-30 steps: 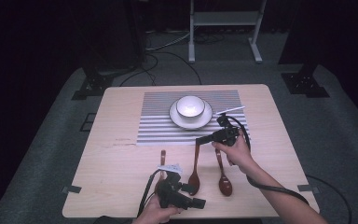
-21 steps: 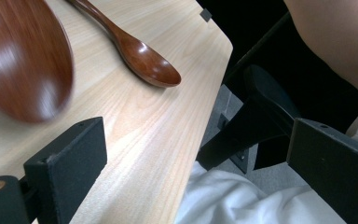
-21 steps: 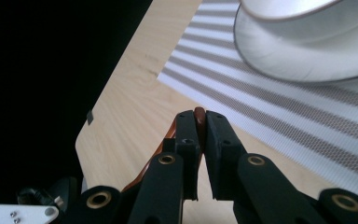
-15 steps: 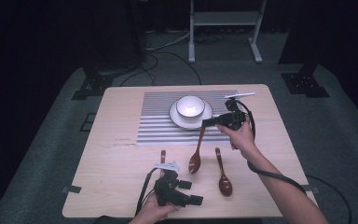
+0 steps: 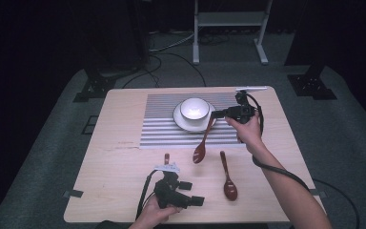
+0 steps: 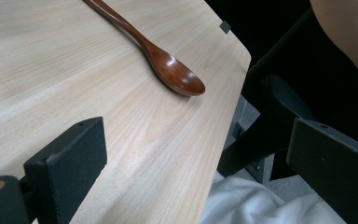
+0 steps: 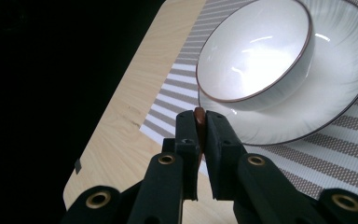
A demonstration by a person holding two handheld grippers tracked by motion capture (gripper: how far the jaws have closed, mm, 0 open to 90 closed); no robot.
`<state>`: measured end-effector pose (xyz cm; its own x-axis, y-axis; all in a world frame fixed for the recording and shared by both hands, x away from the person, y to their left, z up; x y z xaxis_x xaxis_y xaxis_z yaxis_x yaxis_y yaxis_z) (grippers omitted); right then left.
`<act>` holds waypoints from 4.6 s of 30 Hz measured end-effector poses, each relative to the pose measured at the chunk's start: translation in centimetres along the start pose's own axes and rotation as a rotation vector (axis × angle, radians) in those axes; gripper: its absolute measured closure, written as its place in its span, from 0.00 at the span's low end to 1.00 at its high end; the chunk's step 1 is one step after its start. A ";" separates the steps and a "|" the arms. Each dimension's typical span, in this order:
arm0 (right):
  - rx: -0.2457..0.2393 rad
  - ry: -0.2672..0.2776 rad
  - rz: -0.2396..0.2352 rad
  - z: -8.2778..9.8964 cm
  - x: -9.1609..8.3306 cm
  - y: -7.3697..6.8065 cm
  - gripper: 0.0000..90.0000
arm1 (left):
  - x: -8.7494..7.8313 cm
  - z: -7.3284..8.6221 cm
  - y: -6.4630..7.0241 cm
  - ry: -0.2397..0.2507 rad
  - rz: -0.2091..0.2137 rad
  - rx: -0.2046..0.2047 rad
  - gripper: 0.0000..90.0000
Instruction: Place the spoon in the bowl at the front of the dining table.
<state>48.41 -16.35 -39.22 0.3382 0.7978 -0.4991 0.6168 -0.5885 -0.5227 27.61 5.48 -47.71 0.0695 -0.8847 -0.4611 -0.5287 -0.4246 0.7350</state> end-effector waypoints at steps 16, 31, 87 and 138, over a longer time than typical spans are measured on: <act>0.062 0.093 0.072 -2.7 -1.3 2.2 0.93 | -0.2 -0.2 -0.2 0.019 -0.013 0.002 0.04; 0.111 0.169 0.134 -5.8 -1.3 3.6 0.93 | -0.6 -0.2 -0.3 0.021 -0.006 0.004 0.04; 0.159 0.279 0.295 -7.8 0.0 5.9 0.93 | -0.4 -0.1 -0.2 0.008 -0.002 0.001 0.04; 0.177 0.151 0.302 -4.0 1.7 8.8 0.82 | -0.4 -0.1 -0.2 0.010 -0.009 0.003 0.04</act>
<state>57.21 -19.67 -41.90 0.5948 0.5877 -0.5484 0.3459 -0.8030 -0.4853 27.80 5.87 -47.67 0.0828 -0.8827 -0.4626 -0.5308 -0.4319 0.7291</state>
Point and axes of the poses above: each handheld gripper's, and its own axes: x roughly forward along the jaws, z roughly out of its underside, y roughly to its right, the point moved 4 cm from there along x, roughly forward along the jaws, and after that the axes turned 14 degrees about -x, right-handed, at the moved point
